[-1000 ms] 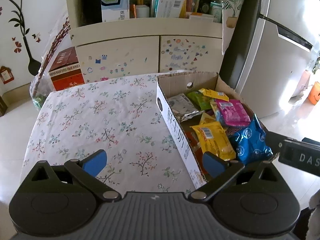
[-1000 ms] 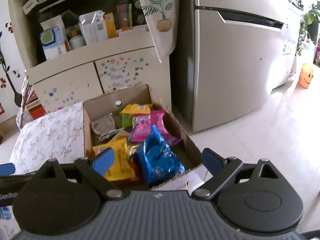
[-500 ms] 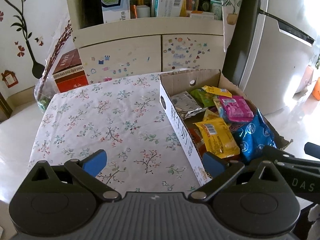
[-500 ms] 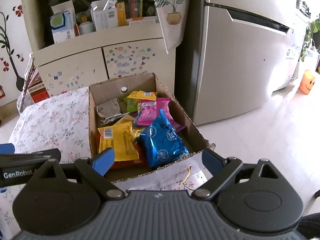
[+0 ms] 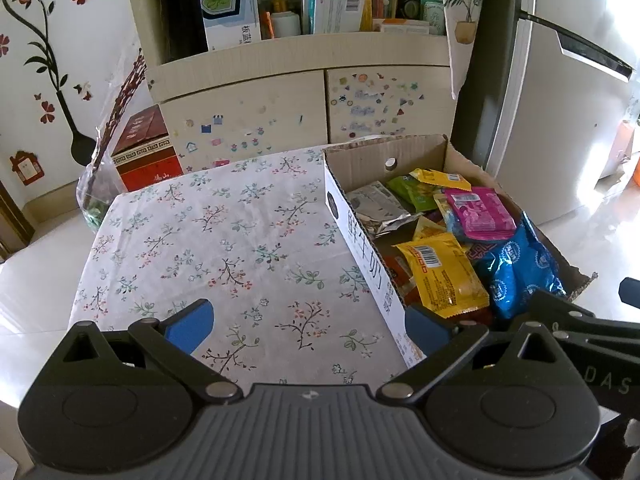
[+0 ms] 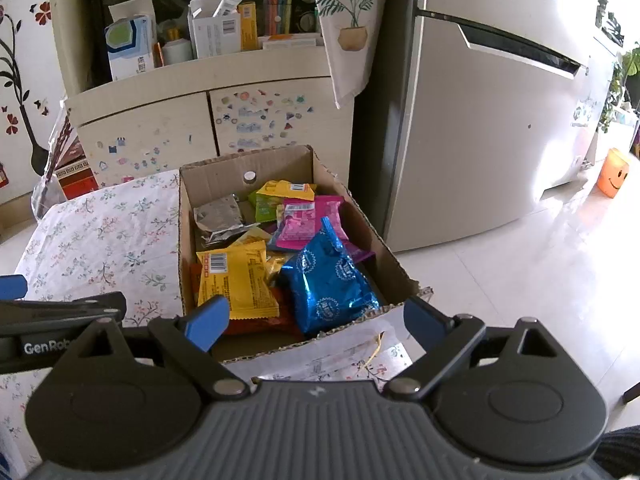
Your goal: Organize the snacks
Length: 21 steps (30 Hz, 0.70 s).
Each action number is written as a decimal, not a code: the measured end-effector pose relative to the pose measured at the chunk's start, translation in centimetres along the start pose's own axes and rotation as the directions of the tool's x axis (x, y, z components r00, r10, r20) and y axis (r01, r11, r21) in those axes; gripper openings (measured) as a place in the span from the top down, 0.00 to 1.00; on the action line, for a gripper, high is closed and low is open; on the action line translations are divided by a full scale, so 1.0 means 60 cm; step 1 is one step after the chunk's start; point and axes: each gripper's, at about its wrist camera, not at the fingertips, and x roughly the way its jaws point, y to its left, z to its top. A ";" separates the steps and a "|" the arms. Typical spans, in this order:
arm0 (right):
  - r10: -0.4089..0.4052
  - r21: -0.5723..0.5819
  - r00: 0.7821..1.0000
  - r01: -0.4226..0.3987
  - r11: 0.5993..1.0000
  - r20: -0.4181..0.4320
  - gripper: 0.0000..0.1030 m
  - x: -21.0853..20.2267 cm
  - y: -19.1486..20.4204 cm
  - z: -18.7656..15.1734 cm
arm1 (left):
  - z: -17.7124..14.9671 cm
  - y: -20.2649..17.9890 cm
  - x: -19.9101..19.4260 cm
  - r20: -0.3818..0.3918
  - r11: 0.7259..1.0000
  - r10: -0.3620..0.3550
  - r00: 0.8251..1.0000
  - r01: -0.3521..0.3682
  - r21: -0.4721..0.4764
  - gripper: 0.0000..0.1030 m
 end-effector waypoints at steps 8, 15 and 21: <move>-0.001 0.000 1.000 0.001 1.000 0.001 0.09 0.001 0.001 -0.001 | -0.001 0.002 0.002 0.000 1.000 0.002 1.000 -0.002 -0.007 0.00; -0.003 0.003 1.000 0.003 1.000 0.004 0.09 0.002 0.001 -0.001 | -0.001 0.003 0.002 -0.002 1.000 0.003 1.000 -0.003 -0.008 0.00; -0.004 0.003 1.000 0.004 1.000 0.005 0.09 0.002 0.001 0.000 | -0.001 0.003 0.002 -0.002 1.000 0.008 1.000 -0.009 -0.005 0.00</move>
